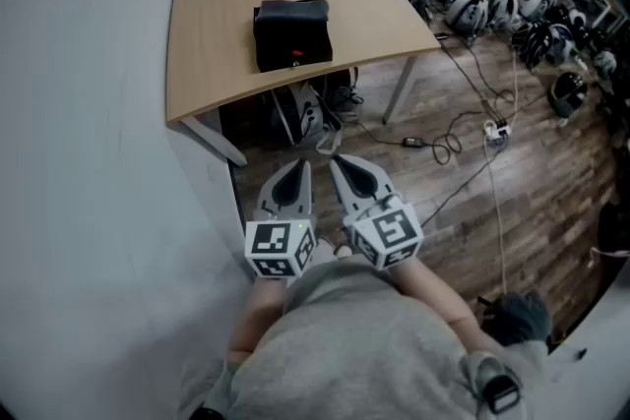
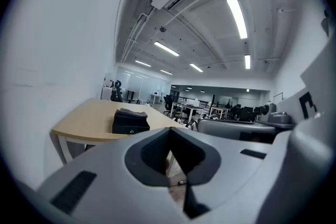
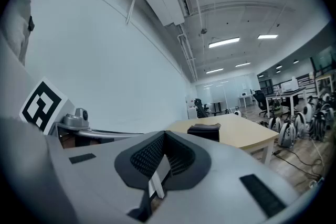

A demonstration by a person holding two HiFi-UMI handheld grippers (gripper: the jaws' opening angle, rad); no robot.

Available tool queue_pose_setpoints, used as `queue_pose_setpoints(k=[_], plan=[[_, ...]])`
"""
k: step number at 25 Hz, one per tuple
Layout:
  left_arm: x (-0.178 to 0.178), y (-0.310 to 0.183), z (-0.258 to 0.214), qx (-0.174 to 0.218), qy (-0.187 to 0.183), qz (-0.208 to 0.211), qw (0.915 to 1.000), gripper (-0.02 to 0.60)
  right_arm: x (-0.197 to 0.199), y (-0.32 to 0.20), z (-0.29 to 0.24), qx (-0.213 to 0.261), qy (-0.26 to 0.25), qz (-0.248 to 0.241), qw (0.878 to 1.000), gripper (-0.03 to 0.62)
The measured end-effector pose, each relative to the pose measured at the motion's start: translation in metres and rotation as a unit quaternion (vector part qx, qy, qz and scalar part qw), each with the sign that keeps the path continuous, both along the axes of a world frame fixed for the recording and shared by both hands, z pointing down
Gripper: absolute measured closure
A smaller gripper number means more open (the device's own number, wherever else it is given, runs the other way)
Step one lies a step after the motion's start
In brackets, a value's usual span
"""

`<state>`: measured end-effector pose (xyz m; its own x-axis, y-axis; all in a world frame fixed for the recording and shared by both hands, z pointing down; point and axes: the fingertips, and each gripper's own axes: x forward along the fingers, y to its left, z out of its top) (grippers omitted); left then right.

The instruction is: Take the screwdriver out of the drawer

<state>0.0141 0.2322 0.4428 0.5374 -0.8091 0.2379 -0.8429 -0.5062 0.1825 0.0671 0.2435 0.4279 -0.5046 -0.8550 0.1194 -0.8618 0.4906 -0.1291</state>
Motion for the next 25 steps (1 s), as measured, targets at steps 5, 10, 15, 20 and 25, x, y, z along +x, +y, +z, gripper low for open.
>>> queue_pose_setpoints(k=[5, 10, 15, 20, 25], plan=[[0.001, 0.001, 0.003, -0.004, 0.003, 0.000, 1.0000, 0.580, 0.002, -0.002, 0.005, 0.009, 0.012, 0.001, 1.000, 0.594], [0.004, 0.002, -0.001, -0.012, 0.012, -0.001, 0.9999, 0.580, 0.003, -0.003, -0.006, 0.016, 0.012, -0.002, 1.000, 0.594], [-0.001, -0.003, -0.005, -0.012, 0.013, -0.008, 0.9998, 0.580, 0.004, -0.009, -0.011, 0.015, -0.014, -0.005, 1.000, 0.594], [-0.007, -0.018, -0.002, -0.015, 0.013, -0.020, 0.9996, 0.580, 0.004, -0.019, -0.010, 0.019, -0.005, -0.016, 1.000, 0.594], [-0.009, -0.045, 0.004, -0.018, 0.015, -0.025, 0.9994, 0.580, 0.000, -0.042, -0.006, 0.013, 0.012, -0.024, 1.000, 0.594]])
